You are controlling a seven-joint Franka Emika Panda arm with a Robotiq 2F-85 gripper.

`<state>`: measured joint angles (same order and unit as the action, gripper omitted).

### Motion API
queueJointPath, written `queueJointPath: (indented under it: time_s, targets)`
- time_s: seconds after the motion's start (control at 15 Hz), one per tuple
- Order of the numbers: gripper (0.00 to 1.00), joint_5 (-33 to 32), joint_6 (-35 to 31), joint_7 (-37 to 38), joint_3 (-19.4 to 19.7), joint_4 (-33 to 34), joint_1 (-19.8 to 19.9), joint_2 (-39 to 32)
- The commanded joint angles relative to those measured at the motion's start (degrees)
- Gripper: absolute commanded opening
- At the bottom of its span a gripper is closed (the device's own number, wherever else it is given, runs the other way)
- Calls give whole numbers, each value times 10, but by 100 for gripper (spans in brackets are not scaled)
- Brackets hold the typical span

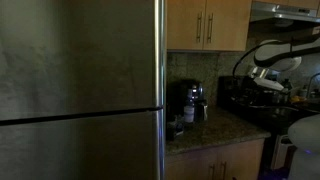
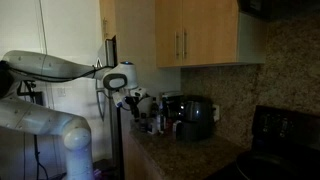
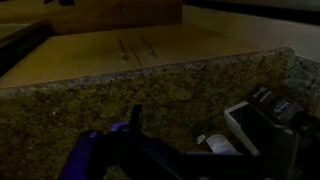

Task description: Move the glass bottle to the right of the counter, close the air fryer, then move the cellars to the right of the counter

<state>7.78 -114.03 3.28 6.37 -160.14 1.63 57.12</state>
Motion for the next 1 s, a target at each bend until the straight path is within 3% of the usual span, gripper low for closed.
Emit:
queueJointPath:
  time_s: [0.0, 0.4, 0.47, 0.73, 0.93]
  targets:
    - [100, 7, 5, -6, -7, -5, 8, -2]
    - [100, 11, 7, -6, -8, 5, 9, -1]
    - [100, -3, -21, 18, -52, 5, 2, -52]
    - [100, 1, -88, 73, -155, 41, -41, -127]
    - [100, -25, -143, 160, -198, 108, -10, -193]
